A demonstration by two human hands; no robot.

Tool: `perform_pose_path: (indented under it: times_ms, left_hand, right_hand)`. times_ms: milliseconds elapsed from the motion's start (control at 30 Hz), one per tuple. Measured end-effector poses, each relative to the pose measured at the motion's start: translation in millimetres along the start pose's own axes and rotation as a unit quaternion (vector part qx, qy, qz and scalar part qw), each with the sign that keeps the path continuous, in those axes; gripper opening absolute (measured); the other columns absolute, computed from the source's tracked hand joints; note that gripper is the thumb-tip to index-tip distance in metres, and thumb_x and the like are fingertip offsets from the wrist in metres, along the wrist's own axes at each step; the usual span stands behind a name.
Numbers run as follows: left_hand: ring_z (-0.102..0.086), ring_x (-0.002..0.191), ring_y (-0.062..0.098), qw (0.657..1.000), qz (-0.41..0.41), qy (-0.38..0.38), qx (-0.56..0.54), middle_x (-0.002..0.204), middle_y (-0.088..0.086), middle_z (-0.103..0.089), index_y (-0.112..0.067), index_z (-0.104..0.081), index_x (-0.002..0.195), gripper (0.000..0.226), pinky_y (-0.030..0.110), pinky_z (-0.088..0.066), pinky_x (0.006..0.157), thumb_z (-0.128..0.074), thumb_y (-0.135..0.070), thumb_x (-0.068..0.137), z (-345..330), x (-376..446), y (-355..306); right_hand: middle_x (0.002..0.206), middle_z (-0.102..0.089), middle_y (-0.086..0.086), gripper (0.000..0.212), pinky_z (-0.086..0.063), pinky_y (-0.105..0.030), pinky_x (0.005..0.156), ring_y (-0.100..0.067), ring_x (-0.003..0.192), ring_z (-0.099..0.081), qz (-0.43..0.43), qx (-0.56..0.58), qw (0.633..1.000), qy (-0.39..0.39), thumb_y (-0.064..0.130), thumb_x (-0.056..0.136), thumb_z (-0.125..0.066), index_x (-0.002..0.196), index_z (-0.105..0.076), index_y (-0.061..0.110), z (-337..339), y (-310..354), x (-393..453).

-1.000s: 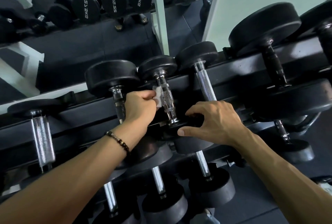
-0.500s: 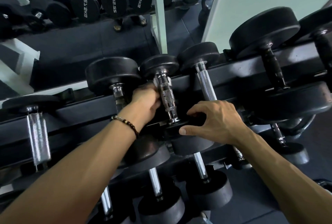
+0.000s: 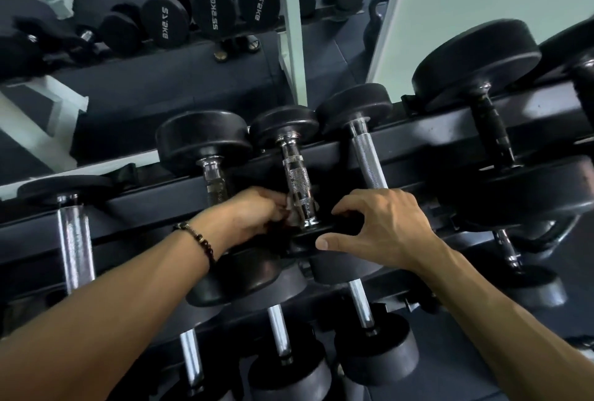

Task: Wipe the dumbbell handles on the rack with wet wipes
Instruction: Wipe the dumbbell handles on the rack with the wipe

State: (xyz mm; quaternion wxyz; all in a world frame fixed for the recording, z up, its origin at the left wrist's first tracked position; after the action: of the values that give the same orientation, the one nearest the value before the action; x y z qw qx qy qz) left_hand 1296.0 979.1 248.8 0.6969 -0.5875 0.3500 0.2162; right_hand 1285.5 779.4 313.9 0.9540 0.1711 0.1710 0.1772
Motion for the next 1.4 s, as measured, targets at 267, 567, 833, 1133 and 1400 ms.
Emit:
perform_pose_path:
  times_ms: [267,567,833,1133,1400]
  left_hand:
    - [-0.065,0.106,0.027,0.999,-0.010,-0.037,-0.018,0.113,0.013,-0.070,-0.002,-0.070,0.108,0.048,0.041,-0.048,0.098,-0.040,0.021,0.079,-3.9,3.8,-11.4]
    - [-0.071,0.081,0.011,0.945,-0.095,-0.176,0.259,0.080,-0.002,-0.075,-0.027,-0.074,0.073,0.029,0.030,-0.058,0.082,-0.068,-0.001,0.083,6.6,-58.4,-38.5]
    - [-0.074,0.085,0.015,0.960,-0.200,-0.191,0.041,0.091,0.005,-0.077,-0.006,-0.075,0.100,0.018,0.024,-0.059,0.076,-0.072,0.001,0.083,12.2,-127.4,-31.5]
    - [-0.073,0.081,0.014,0.912,-0.267,-0.311,0.022,0.081,0.003,-0.075,-0.008,-0.075,0.091,0.007,0.024,-0.057,0.077,-0.070,-0.005,0.087,51.4,-154.4,30.2]
    - [-0.054,0.094,-0.001,0.907,-0.260,-0.222,0.246,0.099,-0.015,-0.057,-0.031,-0.061,0.113,0.047,0.009,-0.035,0.078,-0.033,-0.061,0.091,47.4,-121.3,81.7]
  right_hand:
    - [0.104,-0.066,0.018,0.075,-0.046,-0.032,0.085,-0.009,0.096,-0.062,0.027,-0.017,0.999,-0.005,0.091,0.065,-0.042,0.112,-0.067,0.038,0.1,0.6,-1.1]
    - [0.110,-0.065,0.017,0.070,-0.044,-0.030,0.082,-0.008,0.098,-0.061,0.056,-0.027,0.998,0.002,0.086,0.074,-0.040,0.119,-0.064,0.037,-0.3,3.8,-2.3]
    - [0.102,-0.062,-0.001,0.054,-0.053,-0.044,0.080,-0.023,0.085,-0.062,0.204,0.168,0.957,-0.118,0.033,0.085,-0.071,0.135,-0.055,0.020,-9.0,70.1,2.7]
    - [0.071,-0.053,-0.002,0.018,-0.038,-0.027,0.062,-0.016,0.064,-0.048,0.164,0.219,0.956,-0.103,0.012,0.091,-0.063,0.074,-0.059,0.008,-21.2,108.8,3.6]
    - [0.079,-0.062,0.003,0.025,-0.042,-0.019,0.072,-0.003,0.070,-0.053,0.024,0.196,0.970,-0.140,0.015,0.090,-0.062,0.065,-0.062,0.022,-32.0,130.0,49.1]
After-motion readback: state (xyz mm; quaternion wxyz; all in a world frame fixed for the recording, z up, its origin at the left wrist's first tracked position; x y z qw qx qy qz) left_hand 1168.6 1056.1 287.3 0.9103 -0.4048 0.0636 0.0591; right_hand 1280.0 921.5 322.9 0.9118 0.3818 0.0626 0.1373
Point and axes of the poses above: each hand's wrist, its own x-axis towards the middle knuckle, its own z-axis out of the back of the hand, y = z × x, the point moved 4 cm from there along x, towards the middle knuckle
